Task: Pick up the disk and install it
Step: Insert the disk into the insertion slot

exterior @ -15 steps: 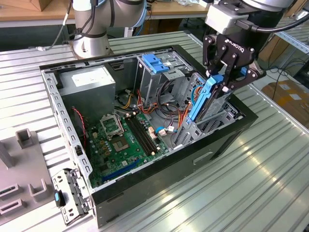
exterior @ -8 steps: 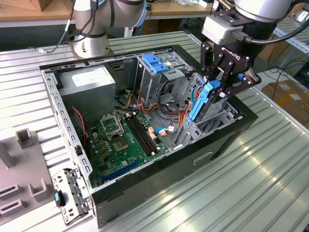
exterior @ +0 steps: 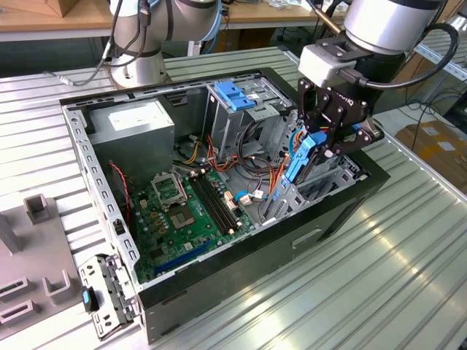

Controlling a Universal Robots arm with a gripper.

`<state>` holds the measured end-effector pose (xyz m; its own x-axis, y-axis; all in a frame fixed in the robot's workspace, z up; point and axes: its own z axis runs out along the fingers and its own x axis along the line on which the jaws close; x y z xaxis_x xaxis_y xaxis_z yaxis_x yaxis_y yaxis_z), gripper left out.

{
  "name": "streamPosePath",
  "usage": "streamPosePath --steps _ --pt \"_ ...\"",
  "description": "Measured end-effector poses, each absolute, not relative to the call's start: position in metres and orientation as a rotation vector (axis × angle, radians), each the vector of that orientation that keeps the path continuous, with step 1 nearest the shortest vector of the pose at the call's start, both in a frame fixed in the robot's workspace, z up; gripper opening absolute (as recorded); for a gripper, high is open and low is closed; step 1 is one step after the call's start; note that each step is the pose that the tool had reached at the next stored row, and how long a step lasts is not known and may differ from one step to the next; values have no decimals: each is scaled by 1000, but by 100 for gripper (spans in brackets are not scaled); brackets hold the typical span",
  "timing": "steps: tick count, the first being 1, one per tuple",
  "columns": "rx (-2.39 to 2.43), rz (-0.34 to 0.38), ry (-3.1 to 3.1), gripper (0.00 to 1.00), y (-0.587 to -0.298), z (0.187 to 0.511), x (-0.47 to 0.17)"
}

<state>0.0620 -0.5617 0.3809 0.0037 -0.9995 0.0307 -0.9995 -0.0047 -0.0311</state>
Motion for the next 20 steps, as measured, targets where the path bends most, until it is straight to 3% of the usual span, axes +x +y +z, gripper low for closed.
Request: streamPosePath --steps 10,12,13,17,18,20 --pt "-2225 -69 2216 37 -562 375 62" --pt "-2225 -69 2216 38 -562 375 62" --pt "-2225 -69 2216 44 -562 375 62" --pt "-2225 -69 2216 44 -562 375 62" --pt "-2225 -69 2216 43 -562 375 62" --pt "-2225 -69 2216 30 -562 375 62"
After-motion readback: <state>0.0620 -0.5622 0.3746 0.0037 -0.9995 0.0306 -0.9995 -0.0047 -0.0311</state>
